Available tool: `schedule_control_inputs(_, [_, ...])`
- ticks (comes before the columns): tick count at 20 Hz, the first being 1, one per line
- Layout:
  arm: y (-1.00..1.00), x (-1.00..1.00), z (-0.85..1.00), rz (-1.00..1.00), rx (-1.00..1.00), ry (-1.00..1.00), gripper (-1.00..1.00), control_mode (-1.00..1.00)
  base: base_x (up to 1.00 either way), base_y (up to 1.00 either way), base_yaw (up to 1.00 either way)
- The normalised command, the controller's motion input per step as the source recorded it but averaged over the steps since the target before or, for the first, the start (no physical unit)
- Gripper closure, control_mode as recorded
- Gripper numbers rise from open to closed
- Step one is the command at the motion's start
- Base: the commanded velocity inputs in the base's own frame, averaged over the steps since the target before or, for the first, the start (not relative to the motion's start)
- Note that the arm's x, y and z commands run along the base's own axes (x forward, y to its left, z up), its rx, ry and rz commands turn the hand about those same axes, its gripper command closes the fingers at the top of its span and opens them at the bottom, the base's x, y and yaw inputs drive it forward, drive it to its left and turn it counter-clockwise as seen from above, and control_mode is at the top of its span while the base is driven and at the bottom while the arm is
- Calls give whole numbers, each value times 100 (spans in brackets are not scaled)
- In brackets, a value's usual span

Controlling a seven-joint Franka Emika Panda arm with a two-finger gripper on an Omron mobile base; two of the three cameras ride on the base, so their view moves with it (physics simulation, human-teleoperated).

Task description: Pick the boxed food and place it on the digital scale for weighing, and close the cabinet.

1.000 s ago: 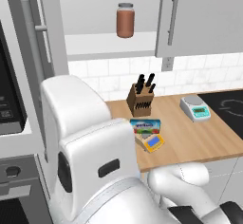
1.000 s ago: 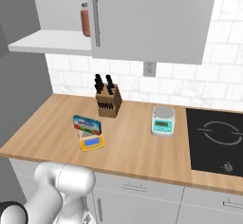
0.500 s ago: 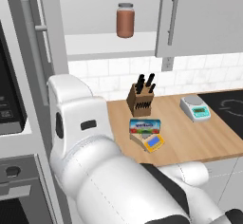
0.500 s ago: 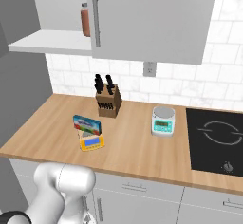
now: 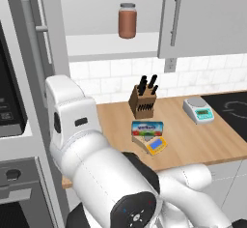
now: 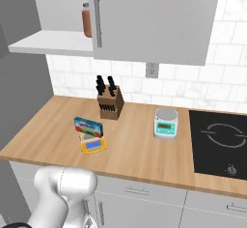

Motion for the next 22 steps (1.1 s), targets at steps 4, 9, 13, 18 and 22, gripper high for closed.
schedule_control_inputs(4, [7, 18, -1, 6, 0, -16, -100, -100, 0, 0, 0])
schedule_control_inputs(9, [11, 42, -2, 4, 0, -3, -100, -100, 0, 0, 0])
schedule_control_inputs(13, [35, 19, -3, 5, -2, -2, -100, -100, 0, 0, 0])
schedule_control_inputs(18, [29, 19, 0, 3, -2, -2, -100, -100, 0, 0, 0])
schedule_control_inputs(22, [15, 75, -4, 0, 0, 0, -100, -100, 0, 0, 0])
